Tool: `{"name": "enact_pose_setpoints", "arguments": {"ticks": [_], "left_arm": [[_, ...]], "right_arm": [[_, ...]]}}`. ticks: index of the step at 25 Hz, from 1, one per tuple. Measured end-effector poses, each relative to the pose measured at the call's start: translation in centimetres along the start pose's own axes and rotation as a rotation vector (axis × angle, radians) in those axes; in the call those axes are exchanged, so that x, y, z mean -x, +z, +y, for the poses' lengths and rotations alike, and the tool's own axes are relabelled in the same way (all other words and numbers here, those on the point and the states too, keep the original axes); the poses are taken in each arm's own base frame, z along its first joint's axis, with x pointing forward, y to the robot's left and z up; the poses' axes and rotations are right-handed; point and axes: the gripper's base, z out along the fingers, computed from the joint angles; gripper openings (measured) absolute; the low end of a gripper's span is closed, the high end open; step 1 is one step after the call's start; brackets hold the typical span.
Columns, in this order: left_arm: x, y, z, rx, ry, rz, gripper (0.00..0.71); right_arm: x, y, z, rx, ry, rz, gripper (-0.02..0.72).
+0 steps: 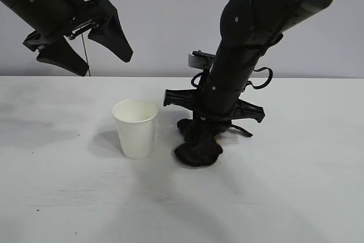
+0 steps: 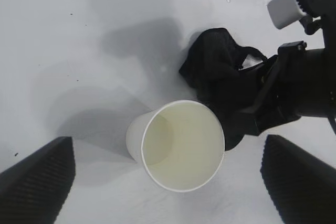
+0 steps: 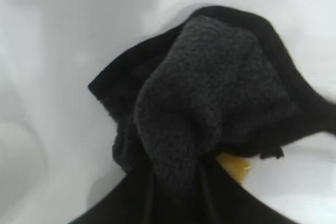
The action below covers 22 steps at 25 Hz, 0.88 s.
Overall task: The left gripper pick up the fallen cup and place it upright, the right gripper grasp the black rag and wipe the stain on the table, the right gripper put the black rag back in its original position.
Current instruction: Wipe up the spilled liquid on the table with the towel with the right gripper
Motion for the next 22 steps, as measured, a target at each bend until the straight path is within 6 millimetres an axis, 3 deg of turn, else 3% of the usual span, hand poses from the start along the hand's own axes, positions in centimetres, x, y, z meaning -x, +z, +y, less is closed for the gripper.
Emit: {"name": "enact_pose_setpoints", "arguments": {"ticks": [4,8,14,18,22], "left_arm": [[0.0,0.0,0.0,0.002,0.002,0.001,0.694],[0.0,0.0,0.0,0.003,0.003,0.002,0.694],[0.0,0.0,0.0,0.004,0.004,0.003,0.694],[0.0,0.0,0.0,0.004,0.004,0.003,0.694],[0.0,0.0,0.0,0.004,0.004,0.003,0.694]], "right_arm": [[0.9,-0.2,-2.7,-0.047,0.027,0.008,0.097],[0.8,-0.8,-3.6,-0.072,-0.009,0.042,0.097],[-1.2,-1.4,-0.1,-0.057,-0.105,0.111,0.097],[-2.9,-0.9,3.3,-0.009,-0.155,0.117,0.097],[-3.6,-0.5,4.9,0.030,-0.162,0.102,0.097]]}}
